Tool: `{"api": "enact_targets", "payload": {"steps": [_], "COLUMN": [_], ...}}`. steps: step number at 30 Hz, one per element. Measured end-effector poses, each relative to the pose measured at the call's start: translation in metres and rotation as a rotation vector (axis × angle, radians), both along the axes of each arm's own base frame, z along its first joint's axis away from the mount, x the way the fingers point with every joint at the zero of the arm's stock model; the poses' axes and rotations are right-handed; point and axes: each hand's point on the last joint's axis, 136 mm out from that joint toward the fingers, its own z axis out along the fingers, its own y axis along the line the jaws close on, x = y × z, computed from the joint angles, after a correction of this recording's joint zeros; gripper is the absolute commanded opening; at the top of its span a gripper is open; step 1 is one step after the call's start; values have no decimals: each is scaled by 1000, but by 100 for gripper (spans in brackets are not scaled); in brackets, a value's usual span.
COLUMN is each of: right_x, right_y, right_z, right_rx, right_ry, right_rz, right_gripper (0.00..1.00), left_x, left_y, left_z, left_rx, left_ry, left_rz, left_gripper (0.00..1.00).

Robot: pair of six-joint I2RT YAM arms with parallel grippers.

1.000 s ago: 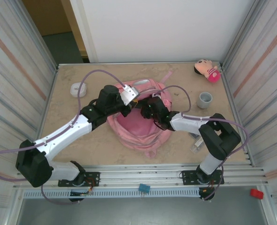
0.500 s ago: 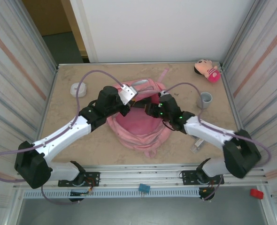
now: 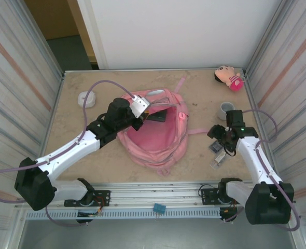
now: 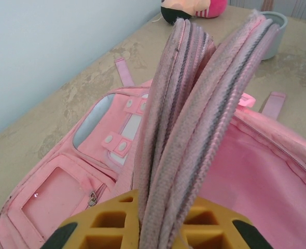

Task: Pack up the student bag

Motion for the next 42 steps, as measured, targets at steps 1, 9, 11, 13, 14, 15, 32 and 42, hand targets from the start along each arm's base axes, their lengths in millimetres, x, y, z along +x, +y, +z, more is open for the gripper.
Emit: {"api": "enact_targets", "payload": {"steps": [1,9,11,13,14,15,32,42], "right_x": [-4,-8,-4,-1,0,2,35,55], "right_y": [-5,-14,-12,-10,-9,-8,20,54], "right_z": [-4,-31,-35,-38,-40,-42,-66,-55], "right_rx": [0,-15,-2,1,2,3,-1,-5], "right_ry": [26,150,154,156,161,164,213,173], "right_rz": [-20,-34,-28,-22,-18,-11,102,210], "right_gripper": [86,75,73,72,72,71,68,82], "left_x": [0,-1,-2,-1,-1,-1,-1,0], "left_y": [0,1,0,0,0,0,8,10], "left_z": [-1,-4,-5,-5,-6,-6,-5,-4], "left_rx": [-2,-9,-10,-13,-14,-15,-35,-38], "left_ry": [1,6,5,3,3,3,-2,-4], "left_rz": [1,3,1,0,0,-1,13,17], "left_gripper": [8,8,9,9,8,8,8,8]}}
